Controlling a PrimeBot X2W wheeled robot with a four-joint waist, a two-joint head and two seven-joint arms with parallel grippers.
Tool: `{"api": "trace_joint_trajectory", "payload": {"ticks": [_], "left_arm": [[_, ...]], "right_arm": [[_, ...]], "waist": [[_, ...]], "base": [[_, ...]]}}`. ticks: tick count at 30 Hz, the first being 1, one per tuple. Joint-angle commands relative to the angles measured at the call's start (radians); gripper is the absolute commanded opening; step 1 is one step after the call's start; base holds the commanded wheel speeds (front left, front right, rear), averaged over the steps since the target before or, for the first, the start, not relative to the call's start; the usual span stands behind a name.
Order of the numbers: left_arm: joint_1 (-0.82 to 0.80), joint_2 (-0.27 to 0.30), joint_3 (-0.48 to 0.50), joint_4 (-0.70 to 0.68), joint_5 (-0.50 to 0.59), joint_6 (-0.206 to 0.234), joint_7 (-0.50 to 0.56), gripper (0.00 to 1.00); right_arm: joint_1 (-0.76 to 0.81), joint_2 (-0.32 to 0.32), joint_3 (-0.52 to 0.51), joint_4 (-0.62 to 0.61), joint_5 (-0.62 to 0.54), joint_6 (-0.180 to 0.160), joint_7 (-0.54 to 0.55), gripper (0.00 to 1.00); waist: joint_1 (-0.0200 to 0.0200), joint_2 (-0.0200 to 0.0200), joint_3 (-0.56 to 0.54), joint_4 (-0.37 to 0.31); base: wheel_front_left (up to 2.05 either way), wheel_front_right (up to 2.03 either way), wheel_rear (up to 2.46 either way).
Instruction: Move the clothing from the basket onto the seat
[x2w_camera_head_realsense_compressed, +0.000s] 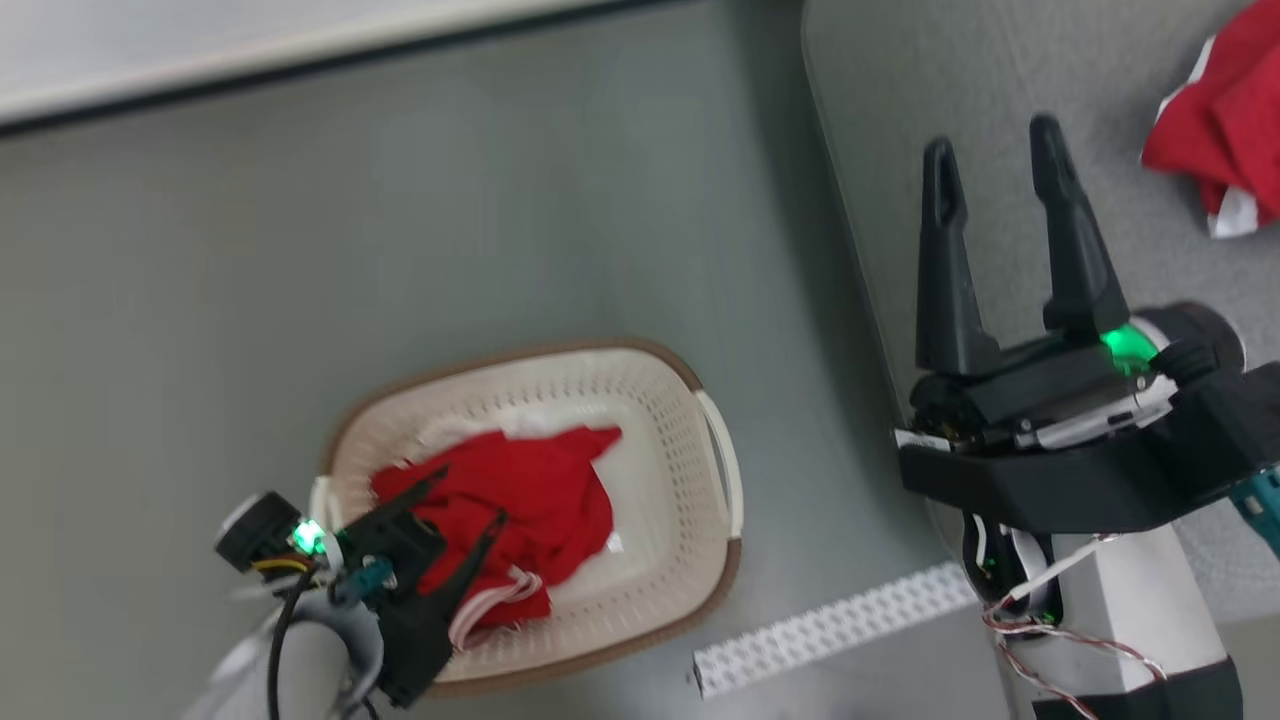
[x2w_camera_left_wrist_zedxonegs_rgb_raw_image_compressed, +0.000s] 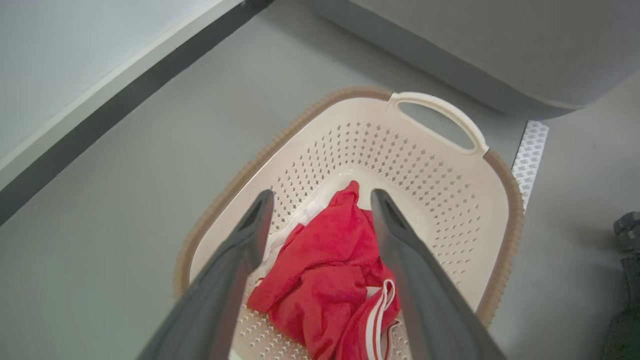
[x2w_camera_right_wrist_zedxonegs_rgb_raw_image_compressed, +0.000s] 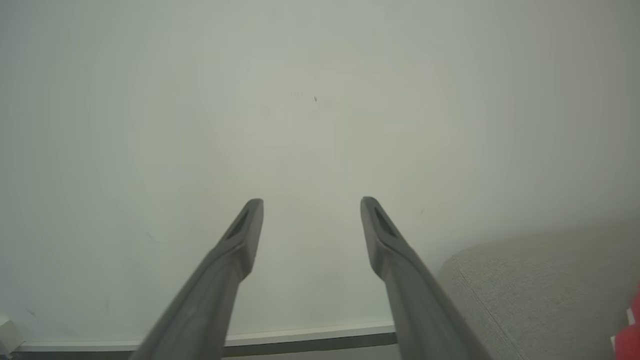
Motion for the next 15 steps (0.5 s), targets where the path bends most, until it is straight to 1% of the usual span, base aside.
{"api": "trace_joint_trajectory", "payload": {"ticks": [1, 5, 8, 12, 13, 15], "left_arm": [[-0.045, 0.017, -0.03, 0.047, -0.011, 0.0, -0.003, 1.0], [-0.147, 0.029, -0.108, 0.178, -0.033, 0.0, 0.0, 1.0], [-0.218, 0.029, -0.143, 0.254, -0.045, 0.0, 0.009, 1.0], [-0.296, 0.029, -0.174, 0.333, -0.019, 0.0, 0.023, 1.0], [-0.328, 0.026, -0.19, 0.373, -0.002, 0.005, 0.037, 1.0], [-0.358, 0.022, -0.206, 0.41, 0.015, 0.01, 0.047, 1.0]], "right_arm": [[-0.029, 0.009, 0.008, -0.013, -0.004, 0.0, -0.002, 1.0], [-0.072, 0.018, 0.018, -0.036, 0.002, 0.0, -0.001, 1.0], [-0.097, 0.022, 0.023, -0.055, 0.013, 0.0, -0.002, 1.0], [-0.124, 0.026, 0.027, -0.098, 0.028, 0.0, -0.002, 1.0], [-0.139, 0.026, 0.033, -0.12, 0.046, 0.0, -0.002, 1.0], [-0.143, 0.026, 0.038, -0.133, 0.075, 0.0, -0.001, 1.0]], "waist": [[-0.0005, -0.0003, 0.168, -0.092], [-0.0005, -0.0003, 0.231, -0.111], [-0.0005, -0.0003, 0.278, -0.125], [-0.0005, -0.0003, 0.334, -0.144], [-0.0005, -0.0003, 0.361, -0.152], [-0.0005, -0.0003, 0.386, -0.159]], "base": [[0.0, 0.0, 0.0], [0.0, 0.0, 0.0], [0.0, 0.0, 0.0], [0.0, 0.0, 0.0], [0.0, 0.0, 0.0], [0.0, 0.0, 0.0]]}}
